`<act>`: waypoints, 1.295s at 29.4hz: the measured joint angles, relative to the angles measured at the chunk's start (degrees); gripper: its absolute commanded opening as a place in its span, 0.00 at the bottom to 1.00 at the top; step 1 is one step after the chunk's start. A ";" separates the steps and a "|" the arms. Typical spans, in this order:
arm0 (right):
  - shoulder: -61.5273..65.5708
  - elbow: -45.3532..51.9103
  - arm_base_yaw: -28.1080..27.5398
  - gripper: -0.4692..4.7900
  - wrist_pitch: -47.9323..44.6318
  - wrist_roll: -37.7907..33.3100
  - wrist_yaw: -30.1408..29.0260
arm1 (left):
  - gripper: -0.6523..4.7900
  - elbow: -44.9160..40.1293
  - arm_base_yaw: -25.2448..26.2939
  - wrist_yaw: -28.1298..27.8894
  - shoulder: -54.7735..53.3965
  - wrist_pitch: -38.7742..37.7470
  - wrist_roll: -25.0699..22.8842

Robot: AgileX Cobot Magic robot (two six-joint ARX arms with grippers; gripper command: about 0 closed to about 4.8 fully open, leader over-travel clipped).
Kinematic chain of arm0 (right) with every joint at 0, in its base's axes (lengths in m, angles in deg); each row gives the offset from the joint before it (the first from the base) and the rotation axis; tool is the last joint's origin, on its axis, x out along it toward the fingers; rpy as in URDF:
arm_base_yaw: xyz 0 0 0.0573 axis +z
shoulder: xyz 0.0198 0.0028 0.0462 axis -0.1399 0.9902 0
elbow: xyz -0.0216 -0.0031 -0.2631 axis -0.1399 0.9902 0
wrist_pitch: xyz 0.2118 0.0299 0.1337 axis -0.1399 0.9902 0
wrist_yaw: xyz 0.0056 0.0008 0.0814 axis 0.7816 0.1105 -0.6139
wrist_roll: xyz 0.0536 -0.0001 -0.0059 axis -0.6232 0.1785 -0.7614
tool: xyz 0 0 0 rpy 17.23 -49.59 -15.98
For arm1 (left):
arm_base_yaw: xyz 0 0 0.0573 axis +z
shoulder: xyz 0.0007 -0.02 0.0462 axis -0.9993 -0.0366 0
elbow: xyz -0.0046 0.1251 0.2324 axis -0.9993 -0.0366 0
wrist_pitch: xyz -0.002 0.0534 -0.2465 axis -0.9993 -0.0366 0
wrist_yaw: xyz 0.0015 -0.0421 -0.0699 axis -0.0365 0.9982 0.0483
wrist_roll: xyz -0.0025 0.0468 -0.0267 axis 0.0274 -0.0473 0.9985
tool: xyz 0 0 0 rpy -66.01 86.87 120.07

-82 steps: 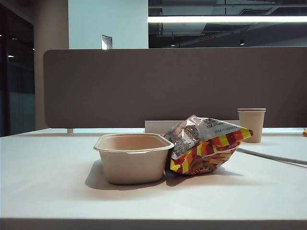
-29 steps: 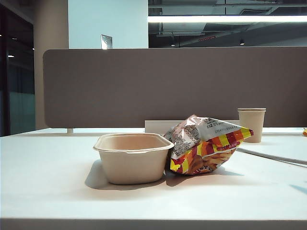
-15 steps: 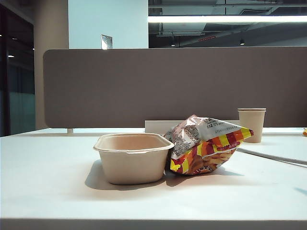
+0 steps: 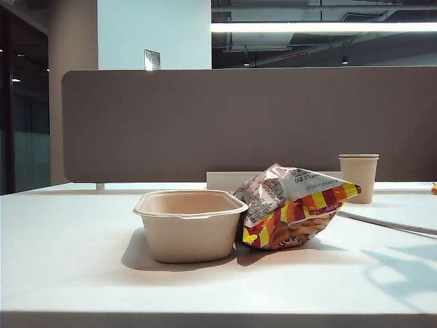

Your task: Pick up a bag of chips and put them in the box.

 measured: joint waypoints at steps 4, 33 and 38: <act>8.37 -2.10 1.38 0.50 0.04 1.68 -0.96 | 0.68 0.46 -0.02 2.56 -2.34 -0.72 -1.33; 50.97 -15.21 7.58 1.00 -6.58 7.82 -9.81 | 0.68 1.16 -29.18 -16.09 -28.39 14.58 -7.48; 53.59 -15.21 8.22 1.00 -8.35 8.41 -12.59 | 0.68 1.16 -29.59 -16.11 -29.14 14.69 -7.45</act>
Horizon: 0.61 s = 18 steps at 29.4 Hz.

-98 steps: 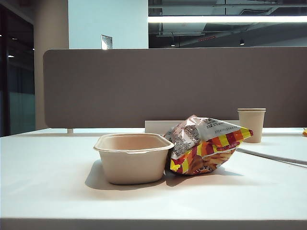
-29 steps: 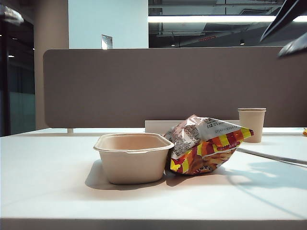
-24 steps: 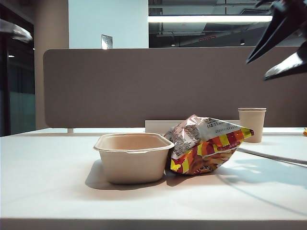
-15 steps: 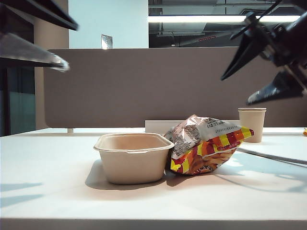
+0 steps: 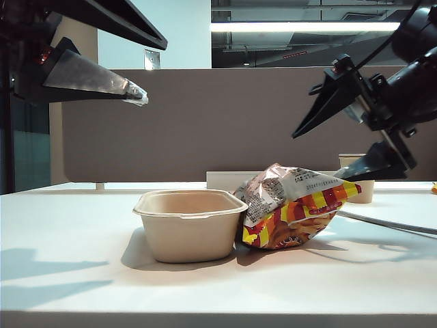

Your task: Pick up a bag of chips and put them in the box.

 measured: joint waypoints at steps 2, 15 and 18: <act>1.07 0.00 0.24 1.00 -1.36 0.13 -1.31 | 0.68 0.00 0.00 0.00 0.00 0.26 -0.02; 6.78 -0.44 1.57 1.00 -5.51 0.17 -3.56 | 0.68 0.00 0.00 0.00 -0.02 1.18 -0.02; 7.30 -0.50 1.60 1.00 -5.53 0.17 -4.66 | 0.68 0.00 0.00 0.00 -0.02 1.18 -0.02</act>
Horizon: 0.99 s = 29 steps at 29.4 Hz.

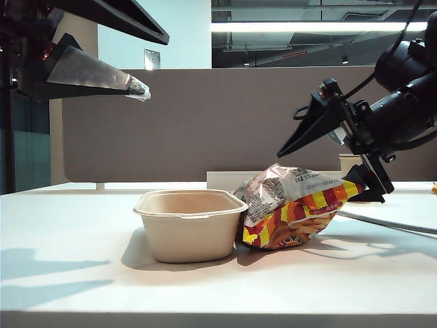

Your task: Pick up a bag of chips and put them in the box.

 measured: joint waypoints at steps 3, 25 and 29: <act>0.07 -0.11 0.55 1.00 -0.02 0.00 -0.31 | 0.68 0.00 0.00 0.00 0.00 0.00 0.00; 0.07 -0.13 4.96 1.00 2.16 2.47 11.69 | 0.68 0.00 0.00 0.00 0.00 0.00 0.00; 0.07 -0.13 4.96 1.00 2.62 2.62 11.85 | 0.68 0.00 0.00 0.00 0.00 0.00 0.02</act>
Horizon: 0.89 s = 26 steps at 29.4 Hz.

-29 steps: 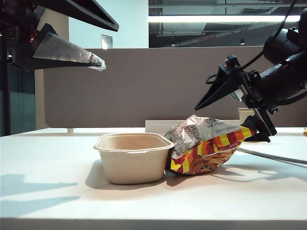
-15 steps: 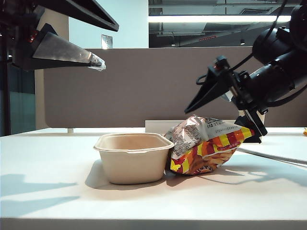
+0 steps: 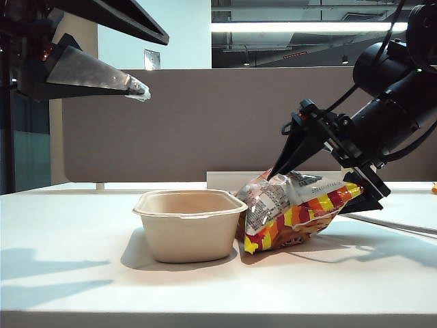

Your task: Pick up a bag of chips and put them in the box.

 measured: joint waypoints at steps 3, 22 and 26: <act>0.00 -0.02 0.00 1.00 0.02 0.00 0.17 | 0.68 0.00 0.00 0.00 0.00 0.00 -0.02; 0.00 0.00 0.00 0.90 0.04 0.00 0.26 | 0.68 0.00 0.00 0.00 0.00 0.81 0.00; 0.00 0.00 0.00 0.86 0.02 0.07 0.24 | 0.68 0.00 0.00 0.00 0.00 1.70 -0.02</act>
